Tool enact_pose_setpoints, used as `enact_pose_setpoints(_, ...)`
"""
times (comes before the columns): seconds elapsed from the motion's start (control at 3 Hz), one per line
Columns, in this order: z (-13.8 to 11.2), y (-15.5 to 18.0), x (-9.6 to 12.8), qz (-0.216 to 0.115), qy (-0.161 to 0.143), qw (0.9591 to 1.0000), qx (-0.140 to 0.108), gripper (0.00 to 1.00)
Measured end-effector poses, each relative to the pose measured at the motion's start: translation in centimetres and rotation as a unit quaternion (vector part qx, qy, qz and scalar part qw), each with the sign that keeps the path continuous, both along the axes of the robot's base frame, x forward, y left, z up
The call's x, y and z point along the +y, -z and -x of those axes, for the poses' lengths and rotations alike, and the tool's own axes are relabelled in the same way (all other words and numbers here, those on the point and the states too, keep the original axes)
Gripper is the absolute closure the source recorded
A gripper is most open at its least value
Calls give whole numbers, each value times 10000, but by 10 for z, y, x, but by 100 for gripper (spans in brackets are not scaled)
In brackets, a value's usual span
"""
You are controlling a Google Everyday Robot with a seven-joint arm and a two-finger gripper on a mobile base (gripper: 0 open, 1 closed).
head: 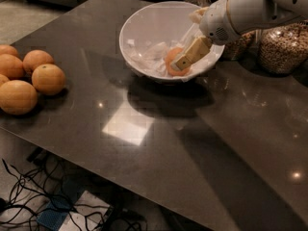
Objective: Pick orange from white bowl
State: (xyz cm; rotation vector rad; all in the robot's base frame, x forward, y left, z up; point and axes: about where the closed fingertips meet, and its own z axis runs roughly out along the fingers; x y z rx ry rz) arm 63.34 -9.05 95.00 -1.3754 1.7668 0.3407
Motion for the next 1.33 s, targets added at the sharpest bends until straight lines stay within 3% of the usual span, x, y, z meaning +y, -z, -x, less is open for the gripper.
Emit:
enact_pose_setpoints(0.67,-20,4,-7,100,97,9999,-18,14)
enact_pose_setpoints(1.0,-26,13,-13,115,150,9998,90,23)
enact_pose_setpoints(1.33,-27,23,-16,140,173,9995,210,24)
